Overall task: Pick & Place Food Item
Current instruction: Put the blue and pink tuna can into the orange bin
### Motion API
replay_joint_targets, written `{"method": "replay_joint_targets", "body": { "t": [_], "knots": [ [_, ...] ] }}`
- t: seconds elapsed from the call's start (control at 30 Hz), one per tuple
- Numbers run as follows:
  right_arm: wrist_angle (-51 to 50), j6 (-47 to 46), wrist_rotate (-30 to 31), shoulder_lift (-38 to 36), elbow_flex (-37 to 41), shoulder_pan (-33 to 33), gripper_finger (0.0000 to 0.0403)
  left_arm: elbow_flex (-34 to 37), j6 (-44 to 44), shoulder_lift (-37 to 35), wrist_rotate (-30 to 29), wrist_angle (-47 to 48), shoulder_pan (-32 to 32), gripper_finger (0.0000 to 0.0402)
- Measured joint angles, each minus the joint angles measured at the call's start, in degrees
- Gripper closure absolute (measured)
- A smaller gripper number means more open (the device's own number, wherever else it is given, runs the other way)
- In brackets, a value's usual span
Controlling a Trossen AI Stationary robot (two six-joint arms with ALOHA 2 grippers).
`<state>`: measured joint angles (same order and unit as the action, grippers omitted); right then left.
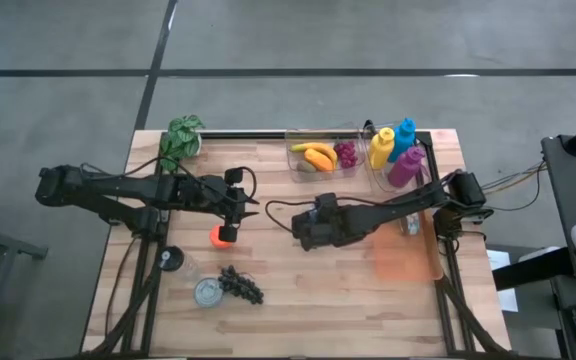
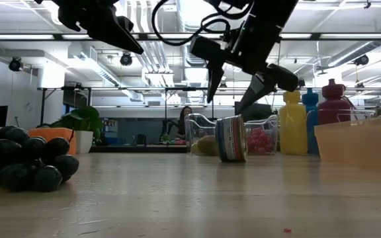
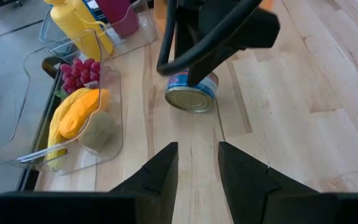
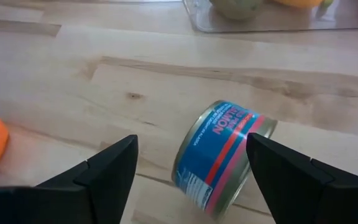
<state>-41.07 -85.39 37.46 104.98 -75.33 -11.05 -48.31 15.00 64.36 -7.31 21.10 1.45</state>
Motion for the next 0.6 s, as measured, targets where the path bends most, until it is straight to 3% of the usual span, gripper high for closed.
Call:
{"method": "replay_joint_targets", "body": {
  "t": [0.37, 0.6],
  "knots": [
    [-0.7, -2.8, 0.0, -0.1, -0.2, 0.0, 0.0026, 0.0, 0.0, 0.0, 0.0, 0.0, 0.0, 0.0284],
    [-2.3, -5.2, -1.5, 0.0, -1.5, 0.0, 0.0004, 0.0, 0.0, 0.0, 0.0, 0.0, 0.0, 0.0284]
  ]
}}
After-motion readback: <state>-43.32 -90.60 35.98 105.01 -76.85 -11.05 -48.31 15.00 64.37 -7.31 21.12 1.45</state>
